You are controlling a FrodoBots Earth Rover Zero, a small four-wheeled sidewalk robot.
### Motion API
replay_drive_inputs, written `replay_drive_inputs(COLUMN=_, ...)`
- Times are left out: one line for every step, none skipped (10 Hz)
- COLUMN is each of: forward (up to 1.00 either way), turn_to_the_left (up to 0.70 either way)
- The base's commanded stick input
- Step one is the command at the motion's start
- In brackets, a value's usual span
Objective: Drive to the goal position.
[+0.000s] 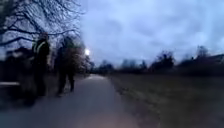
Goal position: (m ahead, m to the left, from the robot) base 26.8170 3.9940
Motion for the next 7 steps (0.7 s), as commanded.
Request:
replay_drive_inputs(forward=1.00, turn_to_the_left=0.35)
replay_drive_inputs(forward=1.00, turn_to_the_left=0.09)
replay_drive_inputs(forward=1.00, turn_to_the_left=0.04)
replay_drive_inputs(forward=1.00, turn_to_the_left=0.04)
replay_drive_inputs(forward=1.00, turn_to_the_left=0.04)
replay_drive_inputs(forward=1.00, turn_to_the_left=0.04)
replay_drive_inputs(forward=1.00, turn_to_the_left=0.04)
